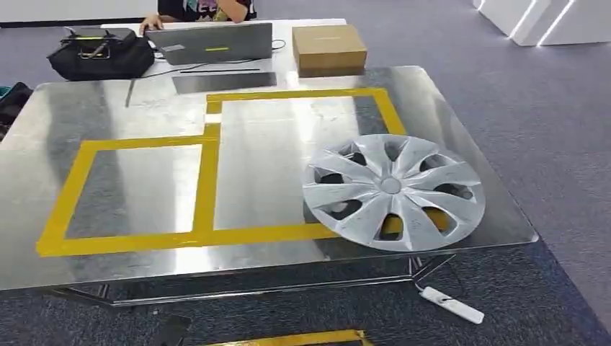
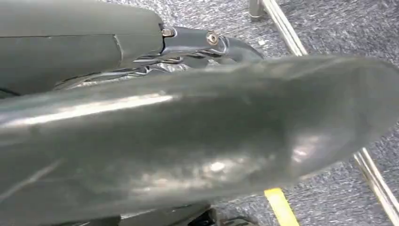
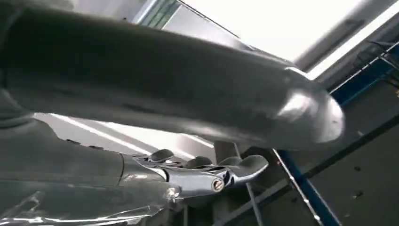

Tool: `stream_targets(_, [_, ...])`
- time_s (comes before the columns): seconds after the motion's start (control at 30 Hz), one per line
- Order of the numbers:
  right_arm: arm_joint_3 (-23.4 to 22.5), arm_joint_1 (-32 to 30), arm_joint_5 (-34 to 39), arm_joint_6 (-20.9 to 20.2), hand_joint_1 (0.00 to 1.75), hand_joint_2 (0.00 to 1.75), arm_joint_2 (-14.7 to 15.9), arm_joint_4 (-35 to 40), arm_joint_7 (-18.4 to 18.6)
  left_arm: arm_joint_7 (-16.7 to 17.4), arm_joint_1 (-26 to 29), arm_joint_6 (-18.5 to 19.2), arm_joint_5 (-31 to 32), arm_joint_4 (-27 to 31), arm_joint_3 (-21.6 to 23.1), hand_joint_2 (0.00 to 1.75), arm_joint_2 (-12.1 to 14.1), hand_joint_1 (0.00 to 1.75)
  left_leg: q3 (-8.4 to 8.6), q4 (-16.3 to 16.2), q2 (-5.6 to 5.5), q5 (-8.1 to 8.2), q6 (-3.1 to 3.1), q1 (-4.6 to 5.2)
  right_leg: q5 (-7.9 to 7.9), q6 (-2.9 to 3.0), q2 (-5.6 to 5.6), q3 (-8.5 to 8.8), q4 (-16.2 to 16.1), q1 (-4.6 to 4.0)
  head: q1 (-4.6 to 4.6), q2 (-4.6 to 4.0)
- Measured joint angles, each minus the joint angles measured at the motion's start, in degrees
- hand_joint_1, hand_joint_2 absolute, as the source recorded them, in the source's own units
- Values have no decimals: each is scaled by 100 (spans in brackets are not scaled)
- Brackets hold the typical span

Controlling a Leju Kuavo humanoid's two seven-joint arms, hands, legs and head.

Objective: Take the parts from the cabinet and place them on the table.

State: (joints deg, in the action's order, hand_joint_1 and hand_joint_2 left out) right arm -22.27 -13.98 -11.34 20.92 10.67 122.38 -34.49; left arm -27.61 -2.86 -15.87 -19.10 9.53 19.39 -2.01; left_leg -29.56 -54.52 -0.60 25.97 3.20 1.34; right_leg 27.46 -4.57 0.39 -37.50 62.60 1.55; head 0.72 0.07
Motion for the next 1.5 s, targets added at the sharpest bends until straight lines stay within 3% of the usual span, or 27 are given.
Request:
stream_targets(0.07, [-42,-146,4,-72,0,0,-121,31,57,0,1,-4,2,0,-2,0,-7,0,-17,-3,13,-8,10,11,448,-10,1,-383,1002,-6,-2,0])
stream_targets(0.1, [-68,-215,20,-107,0,0,-177,33,87,0,3,-6,2,0,-2,0,-7,0,-25,-7,14,-13,9,12,503,-11,0,-461,1251,-10,-4,0])
stream_targets(0.17, [-109,-291,41,-174,0,0,-260,52,105,2,4,-6,11,0,-2,0,-11,0,-29,-17,14,-24,-4,12,215,0,-3,-156,837,-10,-4,0])
stream_targets(0.23, [-129,-326,39,-221,0,0,-306,90,122,11,-4,-4,13,0,-2,0,-28,0,-36,-62,14,-13,-27,5,-173,13,-23,529,-262,-7,-4,0])
stream_targets(0.27, [-131,-315,39,-233,0,0,-326,92,133,17,-7,-2,15,0,-2,0,-28,0,-60,-82,13,-11,-65,20,-13,29,-22,722,-559,-19,-4,0])
stream_targets(0.3, [-136,-345,35,-256,0,0,-359,105,148,22,-7,0,18,0,-2,0,-33,0,-85,-96,6,-16,-102,34,-127,71,4,717,-505,-44,-20,0])
stream_targets(0.37, [-136,-369,33,-286,0,0,-409,114,179,22,-6,9,22,0,-2,0,-41,0,-116,-132,4,-52,-166,20,-99,122,13,656,-523,-53,-18,0])
stream_targets(0.43, [-136,-380,37,-291,0,0,-464,114,197,22,-4,13,22,0,-2,0,-33,0,-180,-178,-3,-16,-234,16,-172,235,-4,593,-554,-7,-2,0])
stream_targets(0.47, [-136,-386,50,-308,0,0,-494,114,221,22,-2,15,22,0,-4,0,-37,0,-257,-336,6,208,-293,14,-209,283,-7,541,-554,-6,-39,0])
stream_targets(0.53, [-136,-409,83,-350,0,0,-564,114,234,22,-3,15,28,0,-2,0,-44,0,-579,-1176,9,800,-373,-52,-284,318,-22,422,-553,-3,-55,0])
stream_targets(0.6, [-136,-417,109,-382,0,0,-634,109,245,22,3,15,31,0,-2,0,-44,0,-799,-1894,9,1100,-422,-100,-372,301,-27,301,-548,2,-57,0])
stream_targets(0.67, [-136,-425,120,-382,0,0,-684,107,249,22,5,18,31,0,-2,0,-44,0,-578,-1677,11,836,-456,-143,-461,261,-26,191,-547,22,-57,0])
stream_targets(0.73, [-136,-428,127,-385,0,0,-715,103,253,22,-2,18,31,0,-2,0,-46,0,46,-694,13,387,-485,-179,-557,191,-20,95,-545,62,-55,0])
stream_targets(0.77, [-138,-431,129,-382,0,0,-719,103,256,22,-13,18,31,0,-2,0,-59,0,378,-213,12,384,-512,-209,-603,142,-12,74,-538,52,-66,0])
stream_targets(0.8, [-142,-435,129,-382,0,0,-726,103,256,20,-22,22,31,0,-2,0,-72,0,487,31,-25,441,-487,-182,-638,105,-10,41,-523,40,-85,0])
stream_targets(0.93, [-158,-449,153,-428,0,0,-759,98,273,20,5,20,31,0,-4,0,-57,0,305,-74,-22,312,-275,-157,-858,-37,0,44,-630,73,-61,0])
stream_targets(1.0, [-221,-451,173,-547,0,0,-807,63,291,20,-3,18,50,0,-7,0,-57,0,182,-74,16,196,-152,-148,-272,-21,-24,-147,-219,71,-44,0])
stream_targets(1.07, [-263,-438,221,-601,0,0,-848,-2,293,20,-2,26,68,0,-7,0,-57,0,20,-80,24,61,-116,-109,372,-25,-21,-395,749,30,-29,0])
stream_targets(1.1, [-282,-432,245,-614,0,0,-873,-48,295,20,-2,31,74,0,-7,0,-55,0,-72,-85,27,-7,-105,-85,511,-16,-21,-459,1109,14,-24,0])
stream_targets(1.13, [-308,-427,275,-627,0,0,-905,-102,321,20,1,44,85,0,-7,0,-52,0,-166,-87,29,-77,-97,-57,482,4,-20,-420,1272,-1,-31,0])
stream_targets(1.17, [-344,-418,286,-654,0,0,-938,-160,354,22,2,61,103,0,-7,0,-50,0,-250,-89,30,-142,-94,-31,310,37,-21,-247,1181,-21,-28,0])
stream_targets(1.23, [-450,-377,521,-833,0,0,-1025,-324,509,63,2,90,138,0,-5,0,-55,0,-380,-89,26,-250,-100,5,-26,141,-19,383,412,-72,-31,0])
stream_targets(1.3, [-601,-245,660,-1031,0,0,-1137,-626,617,92,-1,103,170,0,-4,0,-61,0,-474,-106,22,-347,-145,48,200,252,-24,1140,-638,-136,-33,0])
stream_targets(1.33, [-724,-165,711,-1119,0,0,-1227,-832,719,96,-3,105,177,0,-4,0,-59,0,-480,-109,30,-390,-168,33,202,229,-23,1119,-695,-144,-59,0])
stream_targets(1.43, [-1326,52,973,-1594,0,0,-1559,-1835,909,103,5,125,221,0,-4,0,-72,0,-501,-96,21,-485,-264,-3,103,330,-33,1008,-753,-164,-20,0])
stream_targets(1.47, [-1568,154,945,-1669,0,0,-1646,-2246,905,109,8,125,236,0,-2,0,-66,0,-558,-175,17,-368,-306,-13,30,348,-71,959,-756,-135,-11,0])
stream_targets(1.5, [-1791,284,885,-1740,0,0,-1701,-2680,872,142,10,125,245,0,2,0,-70,0,-654,-404,20,-32,-346,-20,-29,390,-66,882,-756,-115,-66,0])
